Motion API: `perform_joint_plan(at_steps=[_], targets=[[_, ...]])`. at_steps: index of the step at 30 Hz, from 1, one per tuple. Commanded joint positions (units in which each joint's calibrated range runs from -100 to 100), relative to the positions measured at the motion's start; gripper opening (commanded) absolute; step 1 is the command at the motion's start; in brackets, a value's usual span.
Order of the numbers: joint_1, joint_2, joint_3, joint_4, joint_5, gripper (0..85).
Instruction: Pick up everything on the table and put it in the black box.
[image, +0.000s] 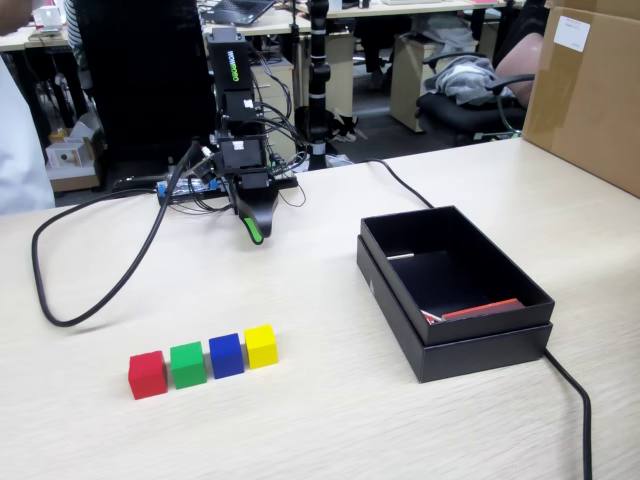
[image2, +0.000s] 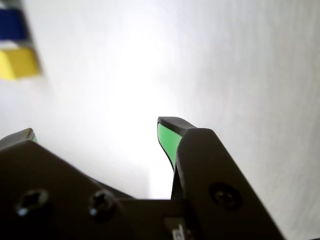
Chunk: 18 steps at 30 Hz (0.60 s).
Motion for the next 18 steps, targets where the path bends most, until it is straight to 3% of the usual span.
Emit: perform_joint_plan(at_steps=[1, 8, 18], targets=[[-2.3, 10.7, 14.0, -9.1, -0.6, 47.7], [-8.5, 39.4, 43.7, -13.6, -5.6, 47.2], [-12.5, 74.8, 84.3, -23.7, -8.7, 47.1]])
